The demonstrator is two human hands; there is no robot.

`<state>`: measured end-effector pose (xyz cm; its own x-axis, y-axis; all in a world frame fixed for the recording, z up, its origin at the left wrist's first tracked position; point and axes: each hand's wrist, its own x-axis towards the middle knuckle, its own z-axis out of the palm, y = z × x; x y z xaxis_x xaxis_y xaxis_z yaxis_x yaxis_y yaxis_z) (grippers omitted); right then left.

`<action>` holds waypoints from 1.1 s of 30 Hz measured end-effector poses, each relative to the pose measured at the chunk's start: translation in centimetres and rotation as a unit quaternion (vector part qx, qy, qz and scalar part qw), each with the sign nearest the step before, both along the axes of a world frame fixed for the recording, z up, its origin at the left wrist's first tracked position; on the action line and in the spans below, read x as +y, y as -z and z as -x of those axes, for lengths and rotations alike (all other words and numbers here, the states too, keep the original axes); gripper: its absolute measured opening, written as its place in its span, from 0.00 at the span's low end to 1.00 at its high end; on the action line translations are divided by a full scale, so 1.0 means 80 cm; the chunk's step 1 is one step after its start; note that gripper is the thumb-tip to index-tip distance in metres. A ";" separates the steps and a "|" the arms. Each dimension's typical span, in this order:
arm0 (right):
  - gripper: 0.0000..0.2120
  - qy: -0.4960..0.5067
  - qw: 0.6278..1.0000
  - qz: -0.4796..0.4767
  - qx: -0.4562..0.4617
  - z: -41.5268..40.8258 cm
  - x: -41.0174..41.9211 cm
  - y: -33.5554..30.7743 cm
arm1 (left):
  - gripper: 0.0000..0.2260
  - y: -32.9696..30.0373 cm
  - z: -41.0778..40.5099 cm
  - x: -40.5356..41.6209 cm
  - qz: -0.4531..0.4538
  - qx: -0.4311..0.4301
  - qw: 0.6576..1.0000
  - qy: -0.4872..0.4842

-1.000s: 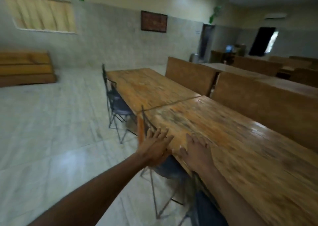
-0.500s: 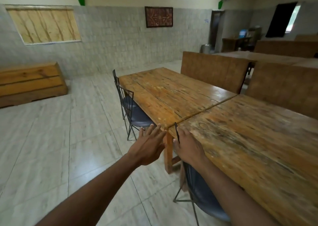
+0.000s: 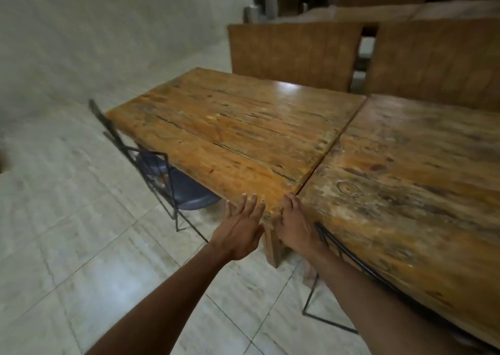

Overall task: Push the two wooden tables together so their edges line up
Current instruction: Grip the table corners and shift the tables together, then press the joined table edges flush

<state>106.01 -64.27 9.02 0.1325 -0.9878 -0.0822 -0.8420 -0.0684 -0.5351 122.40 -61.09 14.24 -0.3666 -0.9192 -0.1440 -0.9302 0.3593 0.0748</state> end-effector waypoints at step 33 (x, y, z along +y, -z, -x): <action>0.27 0.294 0.943 0.065 0.139 -0.004 -0.126 0.163 | 0.35 0.225 0.021 -0.278 0.013 0.060 0.970 0.237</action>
<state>106.31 -74.36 -4.05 -0.4507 -0.8877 0.0946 -0.8614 0.4046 -0.3072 120.74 -83.37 -3.76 -0.7613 -0.6462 -0.0533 -0.6454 0.7473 0.1581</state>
